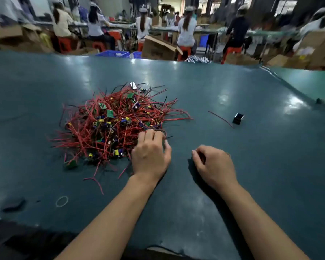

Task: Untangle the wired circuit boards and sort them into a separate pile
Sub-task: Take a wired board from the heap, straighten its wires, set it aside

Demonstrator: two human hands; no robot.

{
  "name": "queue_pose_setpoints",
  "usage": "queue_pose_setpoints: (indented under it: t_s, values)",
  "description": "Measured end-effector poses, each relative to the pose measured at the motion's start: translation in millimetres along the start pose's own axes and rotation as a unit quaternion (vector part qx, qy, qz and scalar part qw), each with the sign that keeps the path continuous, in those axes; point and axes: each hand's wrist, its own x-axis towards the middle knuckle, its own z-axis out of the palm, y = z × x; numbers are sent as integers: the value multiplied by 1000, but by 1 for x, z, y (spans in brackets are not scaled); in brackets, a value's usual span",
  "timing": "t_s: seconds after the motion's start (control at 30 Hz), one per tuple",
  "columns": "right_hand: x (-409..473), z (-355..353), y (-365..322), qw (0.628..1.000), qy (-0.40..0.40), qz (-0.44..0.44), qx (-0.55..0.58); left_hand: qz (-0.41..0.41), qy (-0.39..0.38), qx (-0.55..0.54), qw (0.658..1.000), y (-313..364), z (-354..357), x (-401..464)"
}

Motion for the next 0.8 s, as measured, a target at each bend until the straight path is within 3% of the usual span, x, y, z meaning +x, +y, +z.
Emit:
queue_pose_setpoints:
  t_s: [0.2, 0.33, 0.47, 0.57, 0.63, 0.7, 0.8]
  values:
    - [4, 4, 3, 1000, 1, 22, 11, -20, -92, 51, 994, -4, 10, 5]
    - [3, 3, 6, 999, 1, 23, 30, 16, -39, -33, 999, -2, 4, 1]
    - [3, 3, 1, 999, 8, -6, 37, 170, 104, -160, 967, 6, -3, -5]
    - [0, -2, -1, 995, -29, -60, 80, 302, 76, -267, 912, 20, -8, -12]
    - [-1, -2, 1, 987, 0, -75, 143, 350, 37, -293, 889, 26, -8, -14]
    - [5, -1, 7, 969, 49, -18, 241, 326, 1, -298, 897, 27, -6, -14]
    - [12, -4, 15, 902, 38, 106, 417, 219, -44, -278, 934, 28, -3, -12]
